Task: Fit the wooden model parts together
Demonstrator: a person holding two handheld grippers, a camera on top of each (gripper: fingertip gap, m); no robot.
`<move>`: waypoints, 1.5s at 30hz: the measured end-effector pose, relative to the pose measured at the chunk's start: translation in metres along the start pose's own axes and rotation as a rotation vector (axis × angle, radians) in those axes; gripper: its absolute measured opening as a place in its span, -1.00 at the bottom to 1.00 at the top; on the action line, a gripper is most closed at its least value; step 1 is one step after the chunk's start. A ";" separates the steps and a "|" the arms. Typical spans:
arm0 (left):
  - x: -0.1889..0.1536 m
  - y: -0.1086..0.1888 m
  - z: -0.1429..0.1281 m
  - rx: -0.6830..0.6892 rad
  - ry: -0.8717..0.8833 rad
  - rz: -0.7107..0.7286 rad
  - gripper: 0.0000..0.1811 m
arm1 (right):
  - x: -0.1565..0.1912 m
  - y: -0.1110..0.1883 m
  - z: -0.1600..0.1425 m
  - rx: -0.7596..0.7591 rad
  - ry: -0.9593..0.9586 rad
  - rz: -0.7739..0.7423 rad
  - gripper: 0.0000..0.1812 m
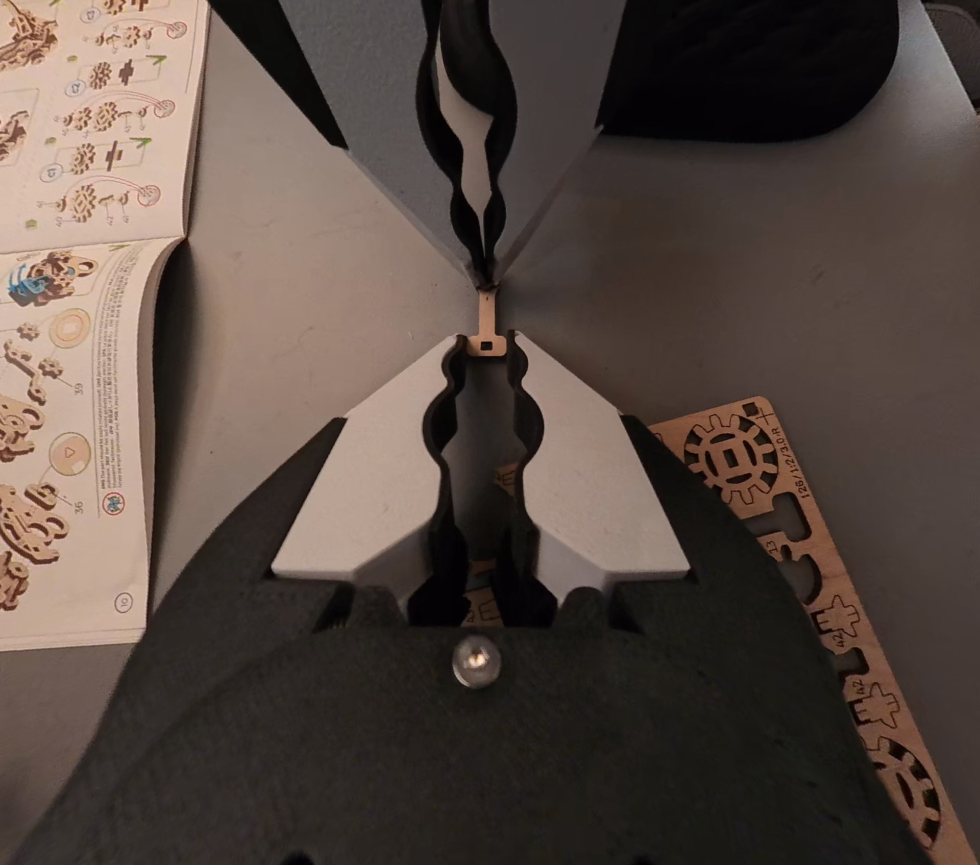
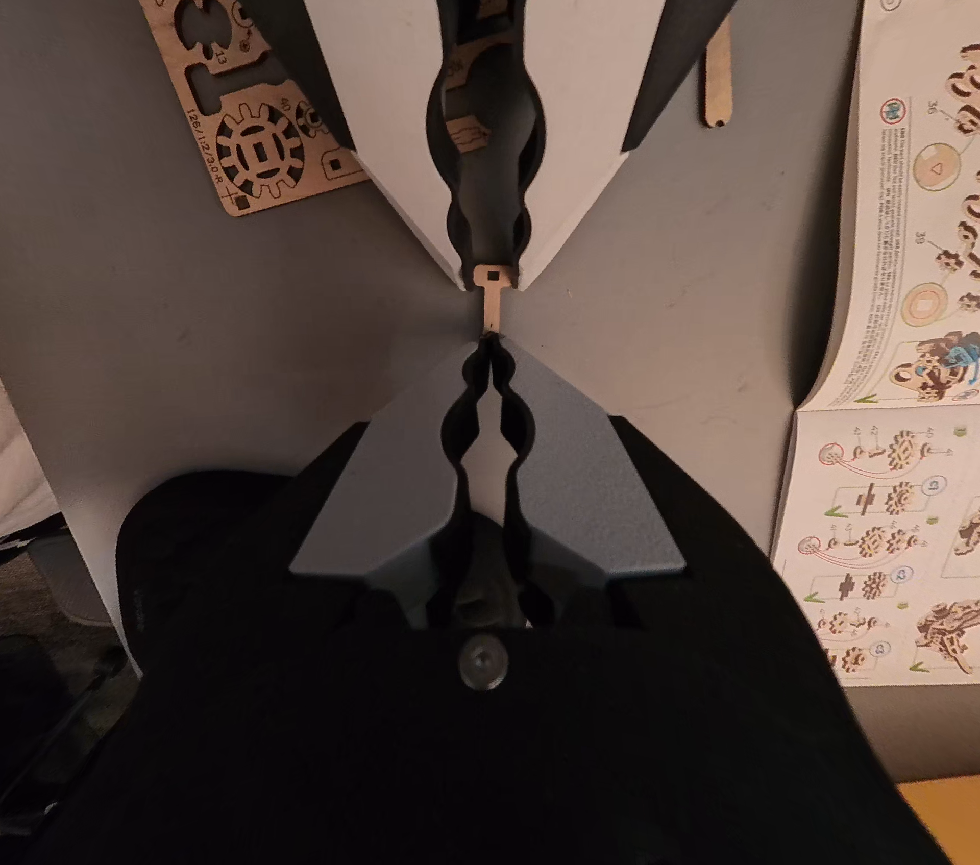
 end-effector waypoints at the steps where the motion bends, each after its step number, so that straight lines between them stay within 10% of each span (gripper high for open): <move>1: 0.000 0.000 0.000 0.001 -0.001 0.001 -0.85 | 0.000 0.000 0.000 -0.009 -0.004 0.003 -1.00; 19: 0.000 0.001 0.000 0.018 0.007 -0.001 -0.85 | -0.004 -0.001 -0.010 -0.227 -0.105 0.060 -1.00; 45: 0.000 0.001 0.000 0.020 0.006 -0.001 -0.85 | -0.004 0.000 -0.005 -0.090 -0.103 0.062 -1.00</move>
Point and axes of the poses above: each gripper's, where its closed fingertips meet, y back along the fingers, z out of its top, x = y × z across the jaws, the point moved 6 cm from there along y, back along the fingers, and after that the axes turned 1 degree about x, right-handed, at the moved point
